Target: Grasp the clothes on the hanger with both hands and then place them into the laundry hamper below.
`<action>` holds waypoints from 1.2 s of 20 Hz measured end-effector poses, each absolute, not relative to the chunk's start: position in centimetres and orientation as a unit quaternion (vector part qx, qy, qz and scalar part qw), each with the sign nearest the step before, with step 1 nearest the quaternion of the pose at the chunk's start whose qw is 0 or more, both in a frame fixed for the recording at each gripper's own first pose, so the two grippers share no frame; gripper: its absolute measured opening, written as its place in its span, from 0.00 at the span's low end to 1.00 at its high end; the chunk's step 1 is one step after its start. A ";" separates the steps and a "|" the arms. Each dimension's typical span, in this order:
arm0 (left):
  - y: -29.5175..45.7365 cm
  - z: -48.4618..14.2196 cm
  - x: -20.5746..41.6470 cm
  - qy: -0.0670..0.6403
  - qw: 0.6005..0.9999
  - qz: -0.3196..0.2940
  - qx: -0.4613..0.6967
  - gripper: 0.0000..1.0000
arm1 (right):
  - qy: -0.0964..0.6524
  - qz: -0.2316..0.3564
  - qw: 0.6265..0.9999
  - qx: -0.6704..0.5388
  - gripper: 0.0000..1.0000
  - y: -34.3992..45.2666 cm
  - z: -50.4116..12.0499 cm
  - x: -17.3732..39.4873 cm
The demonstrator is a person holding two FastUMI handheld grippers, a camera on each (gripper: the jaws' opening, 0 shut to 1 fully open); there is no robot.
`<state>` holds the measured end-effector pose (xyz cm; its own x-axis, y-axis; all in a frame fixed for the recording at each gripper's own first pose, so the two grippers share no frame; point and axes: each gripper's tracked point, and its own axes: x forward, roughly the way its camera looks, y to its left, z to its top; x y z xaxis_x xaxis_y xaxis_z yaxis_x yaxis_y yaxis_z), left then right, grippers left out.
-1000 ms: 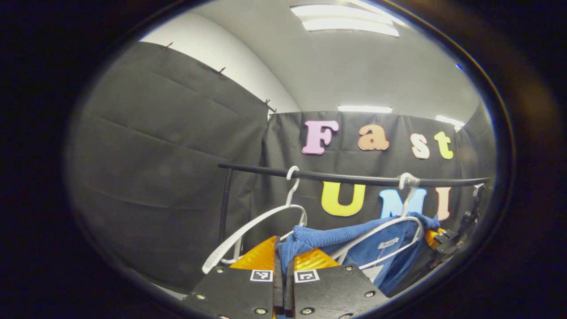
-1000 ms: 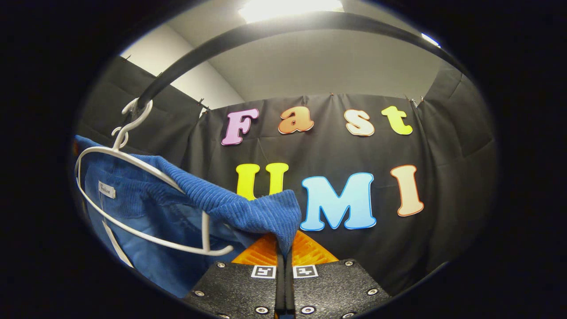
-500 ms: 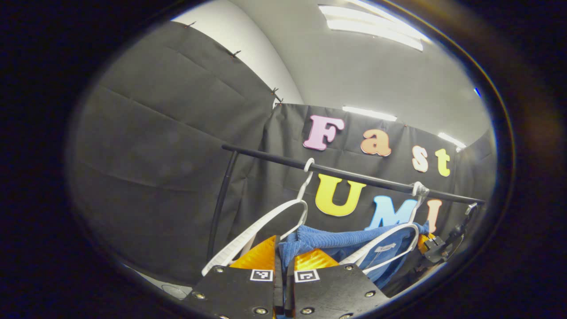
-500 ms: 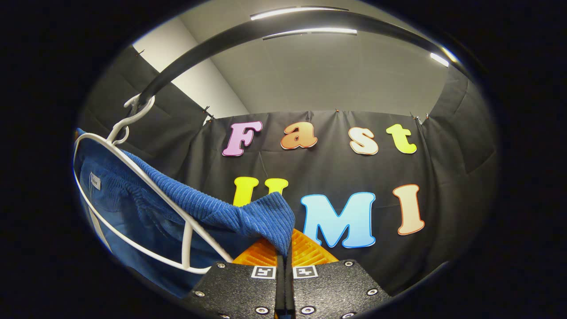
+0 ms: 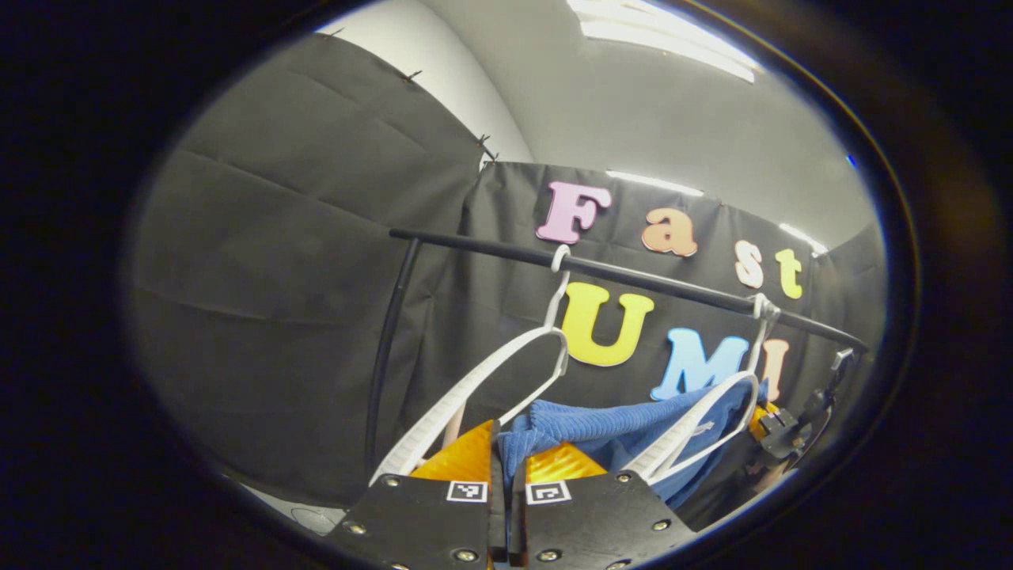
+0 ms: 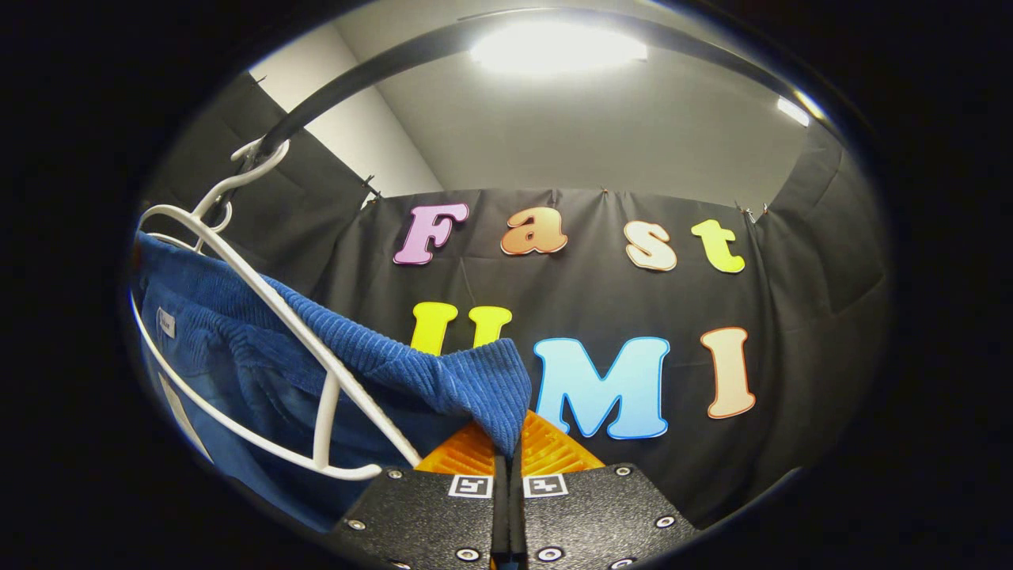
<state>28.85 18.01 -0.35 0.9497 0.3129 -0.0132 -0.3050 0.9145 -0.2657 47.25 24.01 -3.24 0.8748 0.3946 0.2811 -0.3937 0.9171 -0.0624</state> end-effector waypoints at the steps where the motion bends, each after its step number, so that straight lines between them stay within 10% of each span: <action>1: 18.3 -0.9 29.1 -0.009 0.978 0.160 -0.135 0.02 | -0.137 0.203 0.969 -0.003 0.00 23.9 -3.9 47.7; 15: 15.8 -9.6 26.9 0.077 0.967 0.170 -0.172 0.03 | -0.043 0.207 0.977 -0.033 0.00 22.1 -11.2 45.0; 24: 14.2 -10.0 19.1 0.095 0.983 0.086 -0.131 0.02 | 0.029 0.123 0.991 -0.044 0.00 16.7 -11.3 33.9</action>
